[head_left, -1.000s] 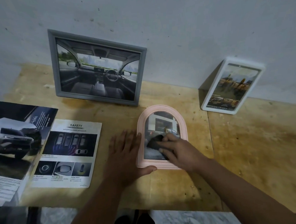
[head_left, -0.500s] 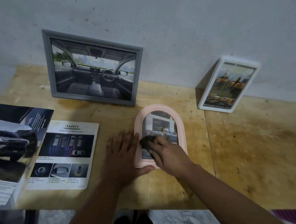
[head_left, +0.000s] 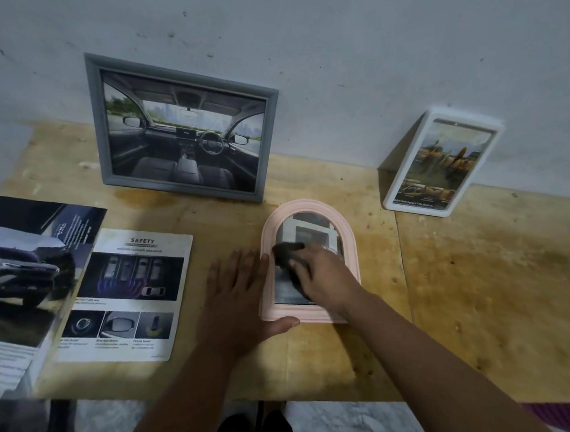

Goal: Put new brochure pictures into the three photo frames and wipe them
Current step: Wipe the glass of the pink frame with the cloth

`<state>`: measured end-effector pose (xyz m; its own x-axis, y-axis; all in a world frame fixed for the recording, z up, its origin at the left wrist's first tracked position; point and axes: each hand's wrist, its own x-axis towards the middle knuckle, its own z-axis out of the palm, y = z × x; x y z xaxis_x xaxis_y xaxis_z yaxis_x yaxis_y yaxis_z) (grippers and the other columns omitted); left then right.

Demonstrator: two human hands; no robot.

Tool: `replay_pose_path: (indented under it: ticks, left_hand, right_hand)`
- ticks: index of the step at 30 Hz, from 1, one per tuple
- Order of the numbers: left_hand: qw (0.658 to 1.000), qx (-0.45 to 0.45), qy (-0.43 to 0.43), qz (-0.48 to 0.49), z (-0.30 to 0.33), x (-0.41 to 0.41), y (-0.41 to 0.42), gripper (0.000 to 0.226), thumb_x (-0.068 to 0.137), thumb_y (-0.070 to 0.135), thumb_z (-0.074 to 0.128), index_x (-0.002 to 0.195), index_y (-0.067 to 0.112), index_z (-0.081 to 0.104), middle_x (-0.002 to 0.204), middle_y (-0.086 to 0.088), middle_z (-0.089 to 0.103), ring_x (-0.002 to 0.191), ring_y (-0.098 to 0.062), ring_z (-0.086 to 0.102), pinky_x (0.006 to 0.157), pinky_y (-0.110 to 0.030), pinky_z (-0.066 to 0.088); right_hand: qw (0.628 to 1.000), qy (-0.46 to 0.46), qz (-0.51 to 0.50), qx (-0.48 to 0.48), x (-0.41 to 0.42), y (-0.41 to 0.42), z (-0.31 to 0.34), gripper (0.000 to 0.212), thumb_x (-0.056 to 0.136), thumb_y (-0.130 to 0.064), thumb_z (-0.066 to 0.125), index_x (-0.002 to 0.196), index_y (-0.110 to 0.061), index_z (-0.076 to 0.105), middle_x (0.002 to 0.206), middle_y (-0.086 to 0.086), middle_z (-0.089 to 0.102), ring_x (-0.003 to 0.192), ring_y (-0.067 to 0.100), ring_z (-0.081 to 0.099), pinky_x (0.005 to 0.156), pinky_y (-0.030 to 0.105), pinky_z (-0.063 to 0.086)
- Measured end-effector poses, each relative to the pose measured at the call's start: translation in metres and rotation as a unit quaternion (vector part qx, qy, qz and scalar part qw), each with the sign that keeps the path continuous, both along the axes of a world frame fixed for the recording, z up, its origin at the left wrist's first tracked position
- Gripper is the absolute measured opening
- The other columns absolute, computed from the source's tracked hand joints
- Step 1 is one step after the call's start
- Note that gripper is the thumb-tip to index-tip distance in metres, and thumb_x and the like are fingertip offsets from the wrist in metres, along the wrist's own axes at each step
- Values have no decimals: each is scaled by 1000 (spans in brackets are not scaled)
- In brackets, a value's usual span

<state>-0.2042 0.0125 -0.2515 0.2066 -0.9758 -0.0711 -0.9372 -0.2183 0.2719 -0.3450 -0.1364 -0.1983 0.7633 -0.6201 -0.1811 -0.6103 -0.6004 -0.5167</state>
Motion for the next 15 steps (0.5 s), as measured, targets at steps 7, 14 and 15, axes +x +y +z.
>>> replay_pose_path:
  ticks: [7, 14, 15]
  left_hand:
    - [1000, -15, 5, -1, 1, 1, 1, 123, 73, 99, 38, 160, 13, 30, 166, -16, 29, 155, -38, 21, 121, -65, 18]
    - [1000, -15, -3, 1, 2, 0, 0, 124, 71, 100, 39, 160, 14, 33, 166, -15, 30, 156, -36, 21, 122, -64, 16]
    - [1000, -15, -4, 1, 2, 0, -1, 123, 71, 100, 39, 160, 14, 32, 166, -15, 30, 156, -36, 21, 122, -64, 16]
  right_hand:
    - [987, 46, 88, 123, -35, 10, 33, 27, 105, -29, 50, 120, -19, 71, 108, -3, 61, 95, 16, 62, 83, 33, 52]
    - [993, 28, -99, -58, -19, -64, 4, 30, 105, -29, 51, 125, -15, 68, 108, 6, 56, 91, 25, 58, 77, 35, 49]
    - [993, 41, -94, -65, -19, -61, -2, 30, 105, -28, 50, 124, -13, 68, 110, 7, 56, 91, 27, 59, 76, 38, 51]
